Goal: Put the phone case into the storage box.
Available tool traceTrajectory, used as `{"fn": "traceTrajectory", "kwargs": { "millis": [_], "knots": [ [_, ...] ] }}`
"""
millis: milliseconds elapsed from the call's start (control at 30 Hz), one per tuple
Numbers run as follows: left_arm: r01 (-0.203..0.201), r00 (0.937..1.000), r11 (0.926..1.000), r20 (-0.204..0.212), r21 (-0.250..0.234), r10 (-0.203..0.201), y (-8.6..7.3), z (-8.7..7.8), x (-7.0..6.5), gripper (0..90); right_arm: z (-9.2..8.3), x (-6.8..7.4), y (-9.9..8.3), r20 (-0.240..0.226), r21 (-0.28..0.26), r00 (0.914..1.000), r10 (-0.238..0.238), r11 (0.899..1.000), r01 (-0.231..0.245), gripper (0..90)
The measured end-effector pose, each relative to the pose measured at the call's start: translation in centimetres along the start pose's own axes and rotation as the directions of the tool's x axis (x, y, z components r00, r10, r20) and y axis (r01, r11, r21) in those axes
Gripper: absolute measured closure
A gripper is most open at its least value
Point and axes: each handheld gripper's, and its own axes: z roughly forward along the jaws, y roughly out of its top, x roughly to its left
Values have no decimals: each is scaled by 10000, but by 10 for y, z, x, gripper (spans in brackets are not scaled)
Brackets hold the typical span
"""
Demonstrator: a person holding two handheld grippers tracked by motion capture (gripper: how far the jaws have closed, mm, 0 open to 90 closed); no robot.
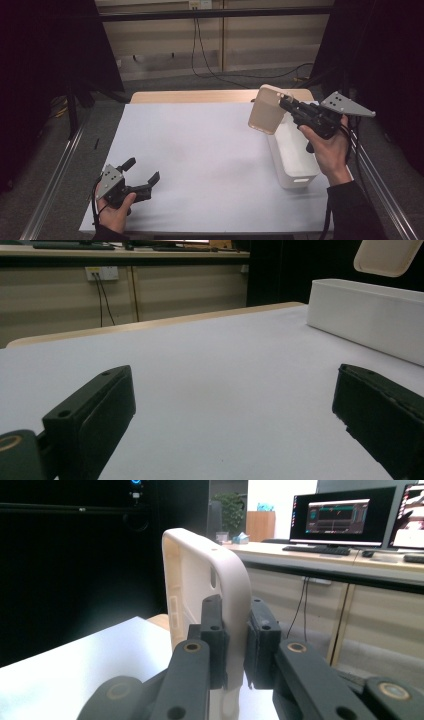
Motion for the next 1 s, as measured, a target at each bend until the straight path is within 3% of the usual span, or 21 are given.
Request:
{"fn": "traceTrajectory", "kwargs": {
  "millis": [67,167,333,500,667,800,933,1000],
  "knots": [
    [-211,9994,9998,-266,-9,211,0,-4,-2,35,-2,-4,3,45,-110,9999,-132,9999,132,812],
    [48,9997,10000,-221,-50,-49,-1,-8,-1,35,-6,-11,6,73,-97,9997,-225,9997,225,812],
    [-23,9994,10000,-334,4,23,-3,-8,-1,35,-11,-28,10,308,-181,9994,-139,9997,144,812],
    [-74,9999,9997,-130,241,77,-5,-1,-4,36,-9,-47,11,432,-269,9988,-234,9993,246,811],
    [-87,9999,9998,-130,170,89,-3,-3,-4,36,-4,-64,9,507,-66,9981,-347,9994,351,812],
    [141,9998,9999,-150,5,-141,-1,-5,-5,35,-1,-71,5,466,99,9984,-307,9995,303,812],
    [-7,9999,10000,-165,19,7,-1,-5,-5,35,2,-80,-1,520,422,9977,-437,9982,416,812],
    [127,9998,9999,-166,-52,-127,-1,-4,-5,35,3,-83,-3,542,476,9977,-412,9981,387,811]
  ]
}}
